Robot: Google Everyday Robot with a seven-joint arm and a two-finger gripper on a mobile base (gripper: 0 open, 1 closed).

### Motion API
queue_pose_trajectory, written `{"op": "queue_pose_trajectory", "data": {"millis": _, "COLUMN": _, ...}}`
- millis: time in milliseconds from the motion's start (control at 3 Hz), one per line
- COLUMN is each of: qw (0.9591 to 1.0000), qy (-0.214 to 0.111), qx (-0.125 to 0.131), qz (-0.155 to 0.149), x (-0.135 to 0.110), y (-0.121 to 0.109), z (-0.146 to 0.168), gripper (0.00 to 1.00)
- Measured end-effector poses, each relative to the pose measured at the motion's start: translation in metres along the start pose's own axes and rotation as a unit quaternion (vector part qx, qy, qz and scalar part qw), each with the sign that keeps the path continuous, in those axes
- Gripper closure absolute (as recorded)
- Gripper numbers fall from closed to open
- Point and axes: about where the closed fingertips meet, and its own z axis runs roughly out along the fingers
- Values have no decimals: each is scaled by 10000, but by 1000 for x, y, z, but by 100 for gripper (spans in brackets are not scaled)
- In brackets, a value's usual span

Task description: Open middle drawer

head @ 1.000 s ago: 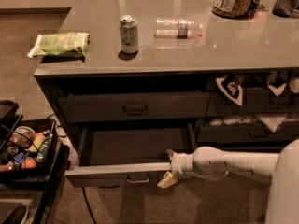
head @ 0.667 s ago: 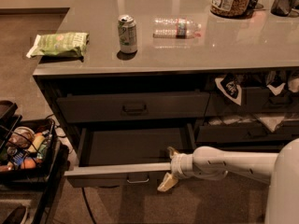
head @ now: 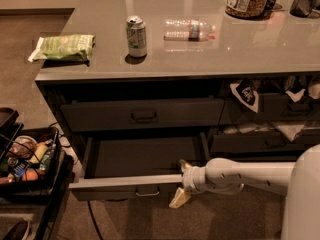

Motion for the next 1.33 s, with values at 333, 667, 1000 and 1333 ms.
{"op": "queue_pose_trajectory", "data": {"millis": 333, "qw": 9995, "qy": 304, "qx": -10, "qz": 8, "x": -5, "y": 14, "z": -17, "gripper": 0}}
{"op": "queue_pose_trajectory", "data": {"millis": 667, "qw": 9980, "qy": 575, "qx": 107, "qz": -225, "x": -18, "y": 41, "z": -56, "gripper": 0}}
{"op": "queue_pose_trajectory", "data": {"millis": 1000, "qw": 9941, "qy": 458, "qx": 422, "qz": -894, "x": -36, "y": 55, "z": -77, "gripper": 0}}
{"op": "queue_pose_trajectory", "data": {"millis": 1333, "qw": 9944, "qy": 193, "qx": 477, "qz": -927, "x": -57, "y": 65, "z": -80, "gripper": 0}}
